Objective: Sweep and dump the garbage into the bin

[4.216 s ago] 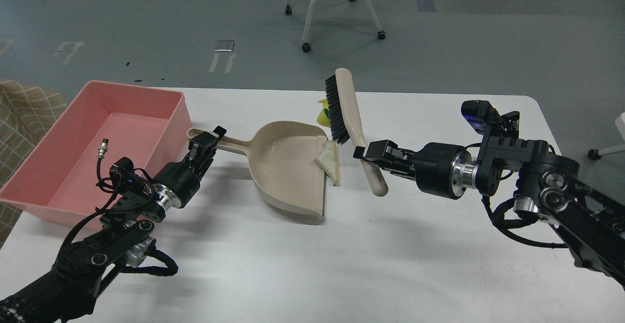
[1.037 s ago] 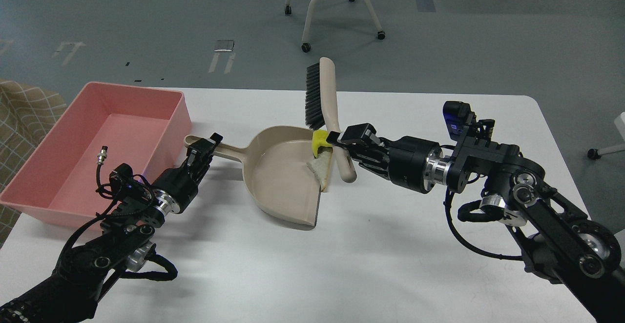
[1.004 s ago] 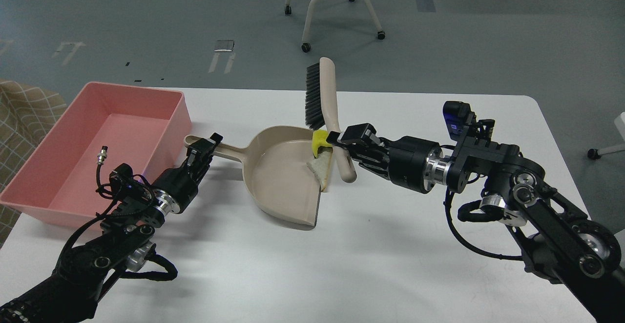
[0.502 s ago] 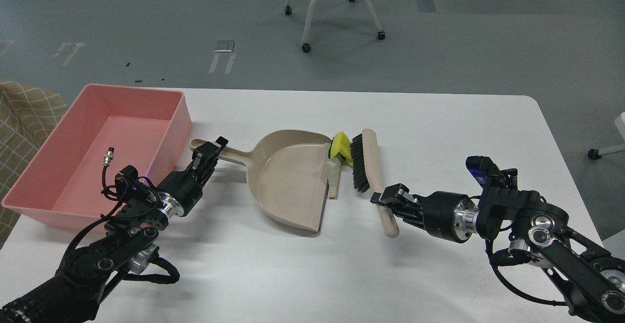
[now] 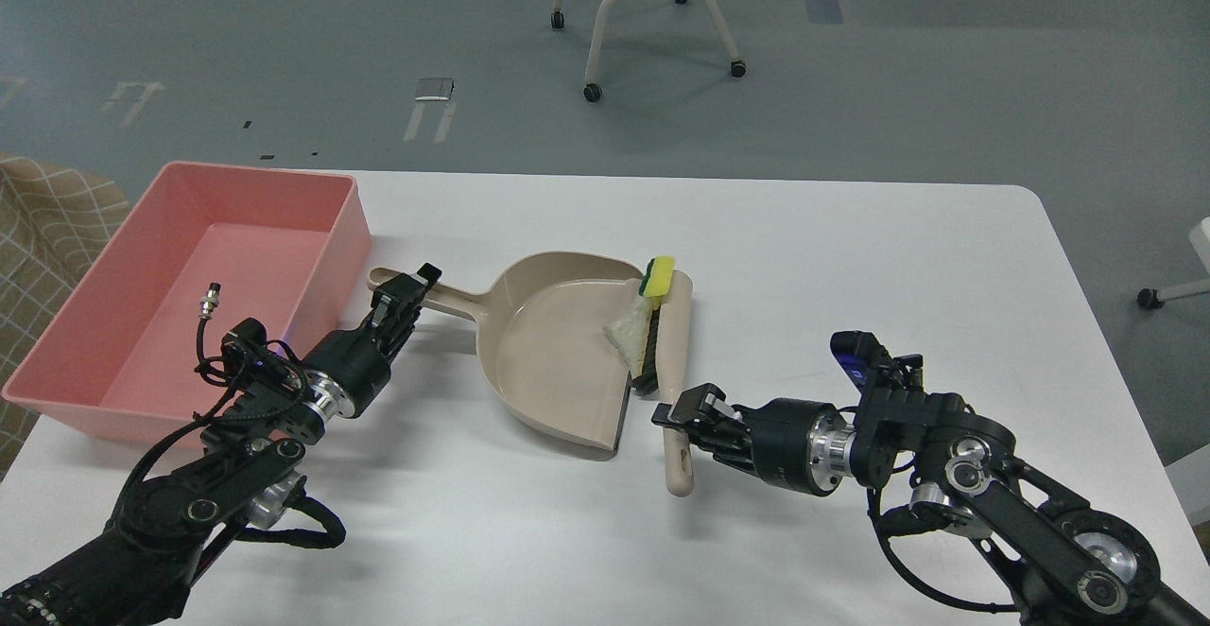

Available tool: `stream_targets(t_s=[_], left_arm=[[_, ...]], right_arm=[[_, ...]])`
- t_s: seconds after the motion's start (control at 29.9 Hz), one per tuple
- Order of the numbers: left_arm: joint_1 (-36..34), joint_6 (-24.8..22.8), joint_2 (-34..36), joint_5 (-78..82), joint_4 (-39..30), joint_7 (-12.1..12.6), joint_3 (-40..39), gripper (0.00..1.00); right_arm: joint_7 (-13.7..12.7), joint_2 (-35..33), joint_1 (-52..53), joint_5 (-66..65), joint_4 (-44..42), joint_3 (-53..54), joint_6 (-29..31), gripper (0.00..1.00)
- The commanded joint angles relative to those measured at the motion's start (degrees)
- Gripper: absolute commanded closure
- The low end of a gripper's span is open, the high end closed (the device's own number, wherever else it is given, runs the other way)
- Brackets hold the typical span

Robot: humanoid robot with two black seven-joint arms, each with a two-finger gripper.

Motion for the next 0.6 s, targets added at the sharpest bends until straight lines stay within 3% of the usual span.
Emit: stream_targets(t_s=[0.0, 0.37, 0.57], left_arm=[[0.0, 0.5, 0.2, 0.3, -0.1, 0.0, 0.1, 1.00], [-0.7, 0.5, 0.3, 0.3, -0.4, 0.0, 0.1, 1.00], [-1.4, 0.3, 0.2, -0.1, -0.4, 0.0, 0.0, 1.00]], right_arm=[[0.0, 1.9, 1.1, 0.1, -0.8, 0.1, 0.0, 1.00], [0.0, 7.4, 4.8, 0.6, 0.0, 0.8, 0.0, 1.00], [-0.2, 0.7, 5.1, 1.0, 8.2, 2.3, 0.0, 1.00]])
